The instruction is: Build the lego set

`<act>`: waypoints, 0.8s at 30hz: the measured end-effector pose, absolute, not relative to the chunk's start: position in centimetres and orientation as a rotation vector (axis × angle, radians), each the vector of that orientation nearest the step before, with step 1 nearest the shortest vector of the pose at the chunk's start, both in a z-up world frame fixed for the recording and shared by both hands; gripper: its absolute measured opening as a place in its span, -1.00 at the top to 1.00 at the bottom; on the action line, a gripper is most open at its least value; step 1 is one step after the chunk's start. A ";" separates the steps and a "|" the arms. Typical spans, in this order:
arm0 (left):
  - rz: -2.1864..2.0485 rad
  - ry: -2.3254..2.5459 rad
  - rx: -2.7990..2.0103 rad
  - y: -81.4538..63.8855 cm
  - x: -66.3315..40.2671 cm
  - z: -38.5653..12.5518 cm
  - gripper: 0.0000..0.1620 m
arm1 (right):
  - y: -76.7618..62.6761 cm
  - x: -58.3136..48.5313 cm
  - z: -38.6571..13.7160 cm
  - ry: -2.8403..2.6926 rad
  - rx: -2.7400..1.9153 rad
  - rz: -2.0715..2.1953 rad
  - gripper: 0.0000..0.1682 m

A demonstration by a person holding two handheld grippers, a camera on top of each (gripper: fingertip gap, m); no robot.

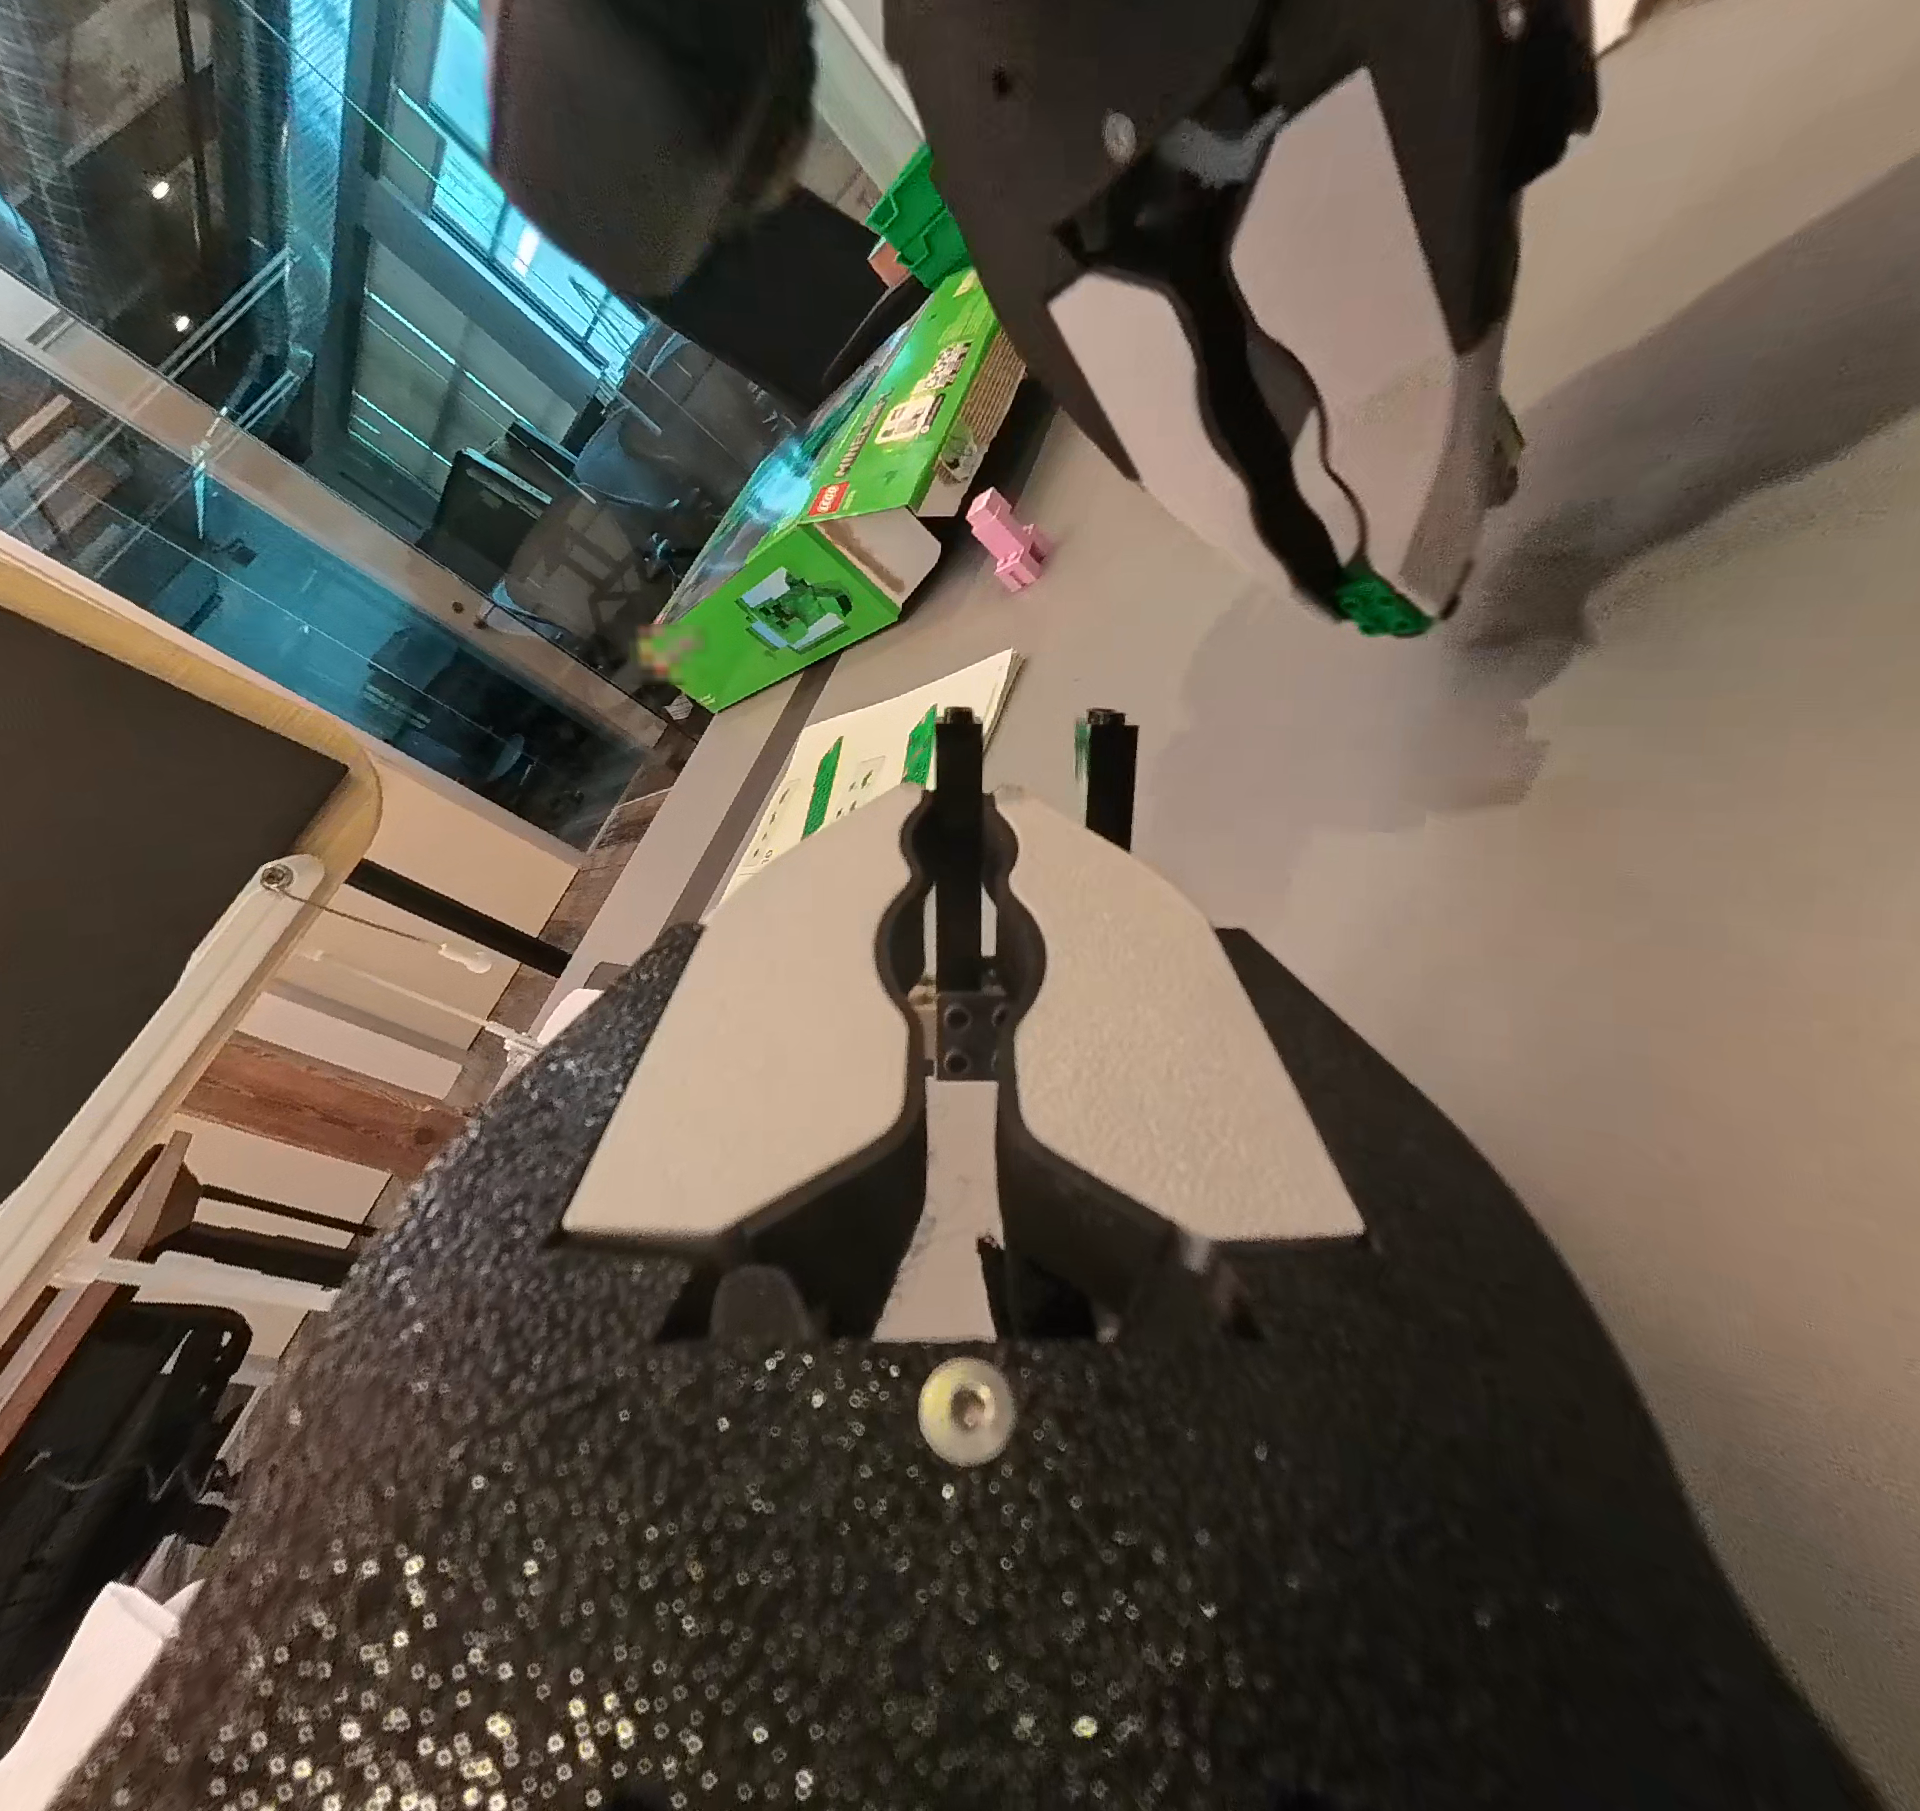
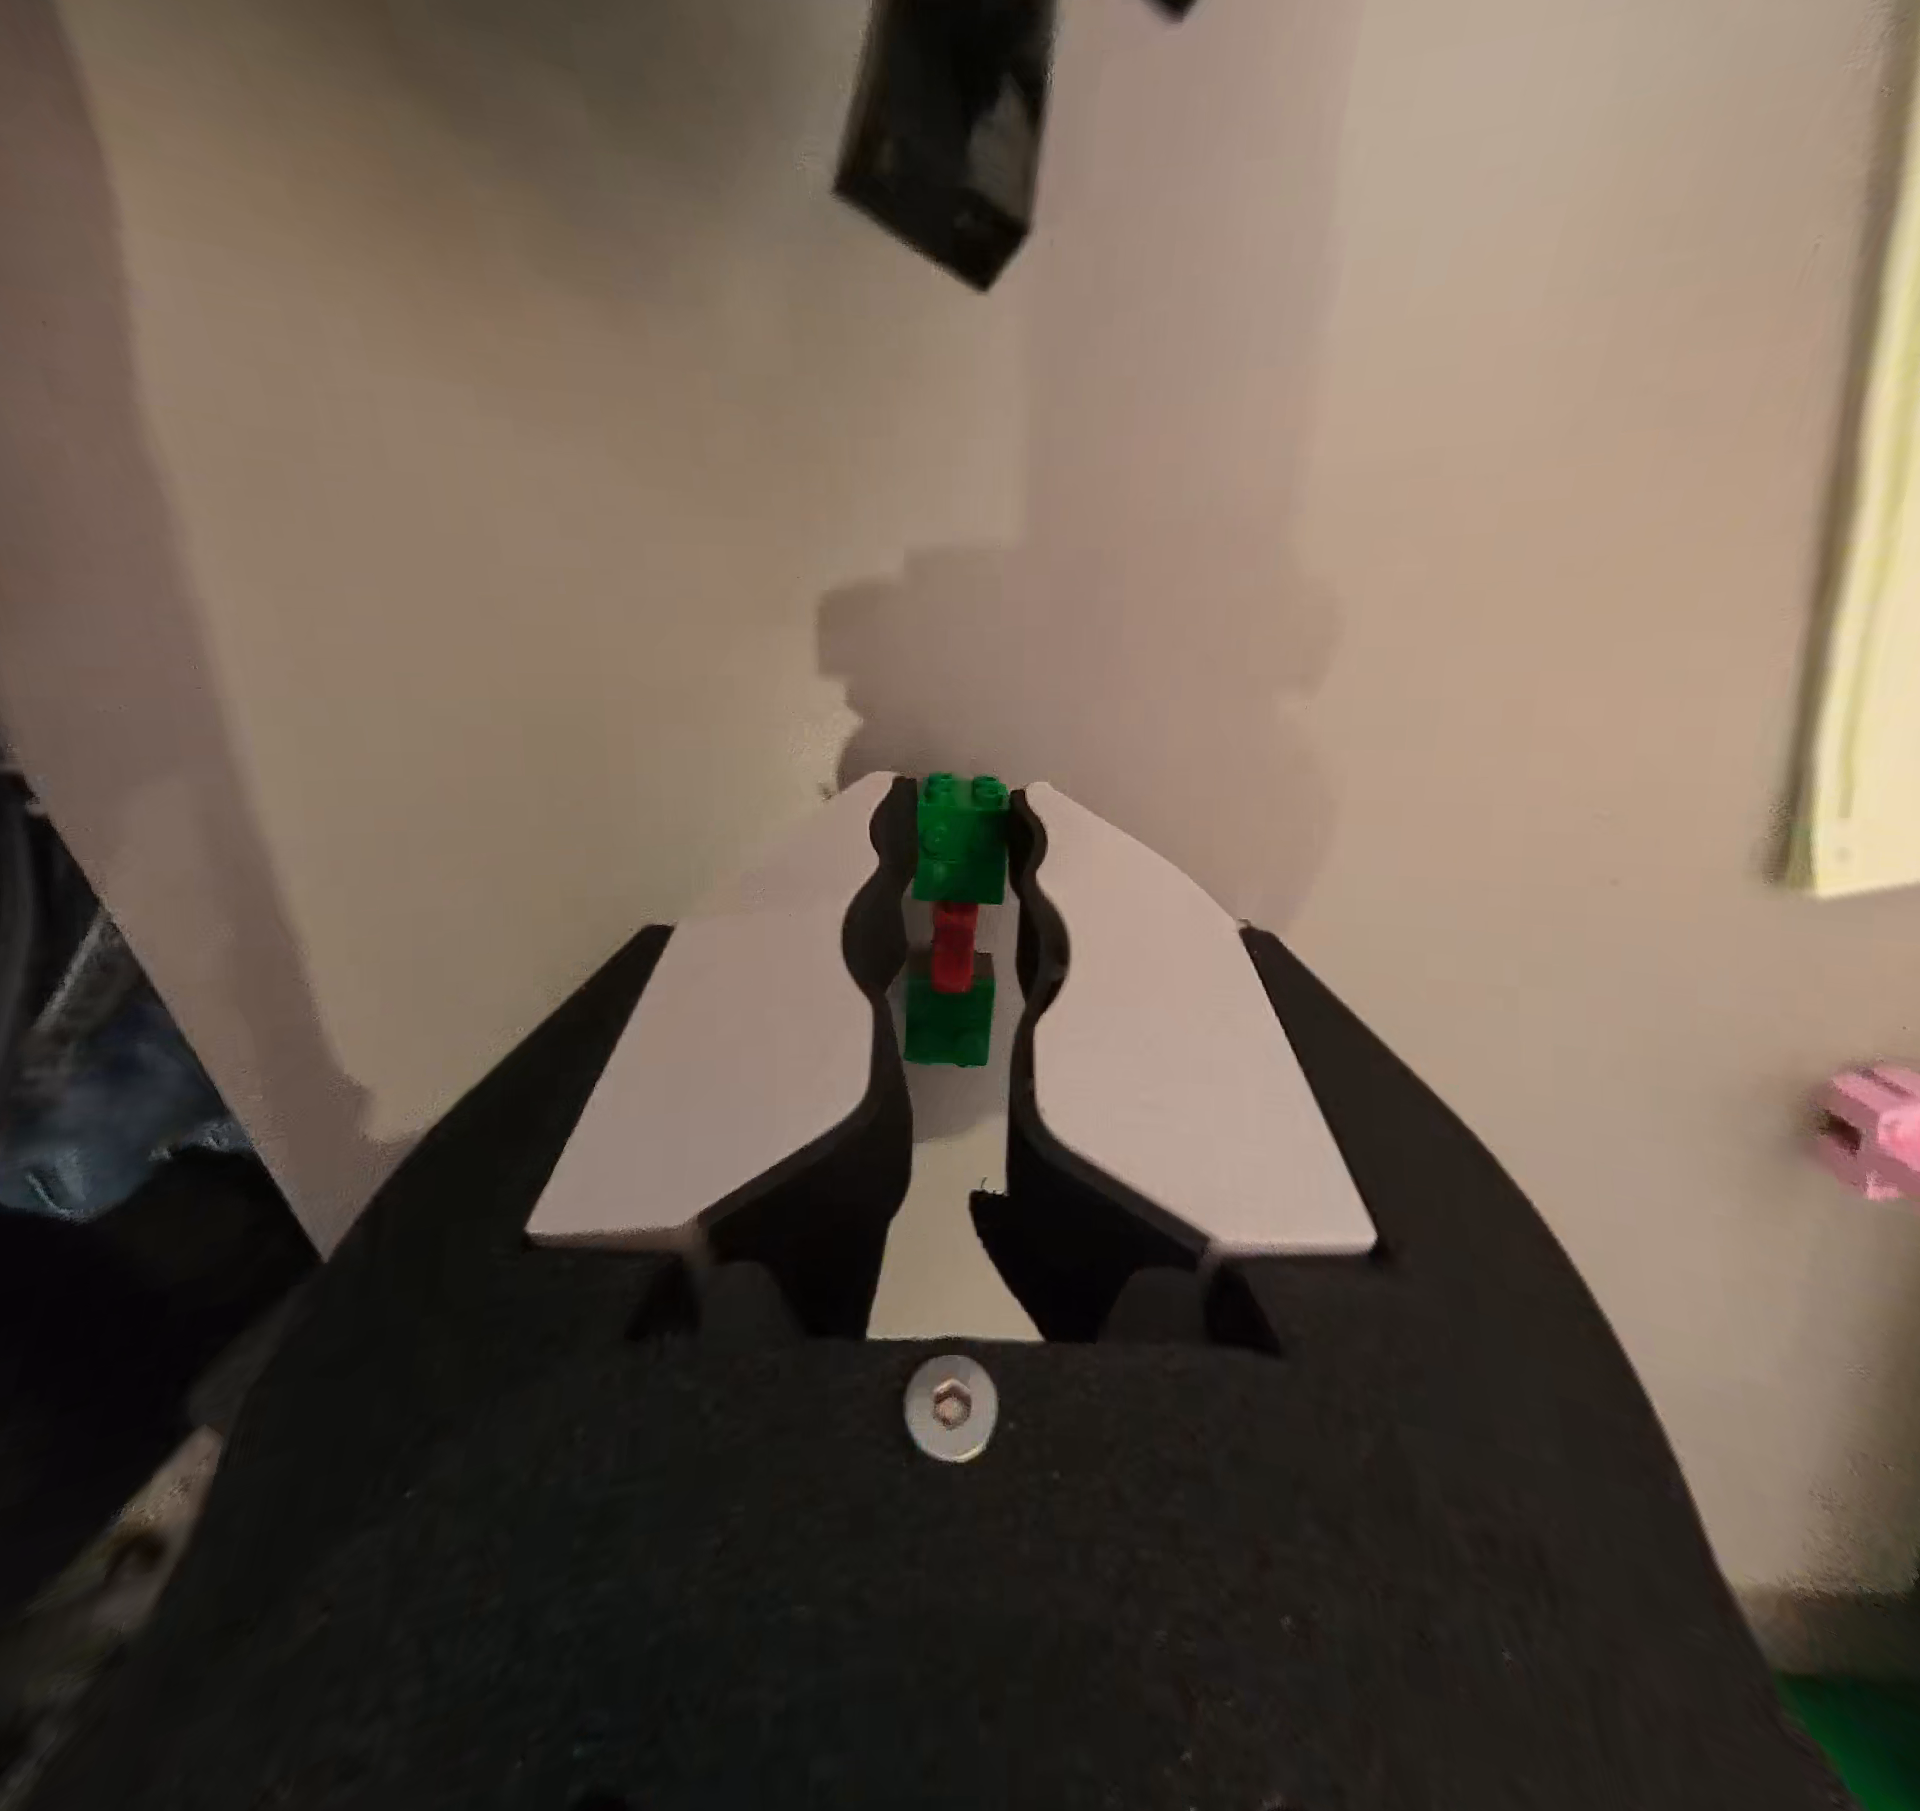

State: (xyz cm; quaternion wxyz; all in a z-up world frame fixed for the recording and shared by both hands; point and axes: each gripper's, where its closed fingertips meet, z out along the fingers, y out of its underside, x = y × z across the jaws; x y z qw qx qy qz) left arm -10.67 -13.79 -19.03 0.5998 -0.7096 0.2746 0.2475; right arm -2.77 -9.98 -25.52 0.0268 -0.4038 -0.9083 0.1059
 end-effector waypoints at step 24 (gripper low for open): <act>0.544 0.640 -1.662 -13.8 -10.6 -19.4 0.91 | -10.5 -1.6 -27.5 -2.858 -1.202 0.175 0.75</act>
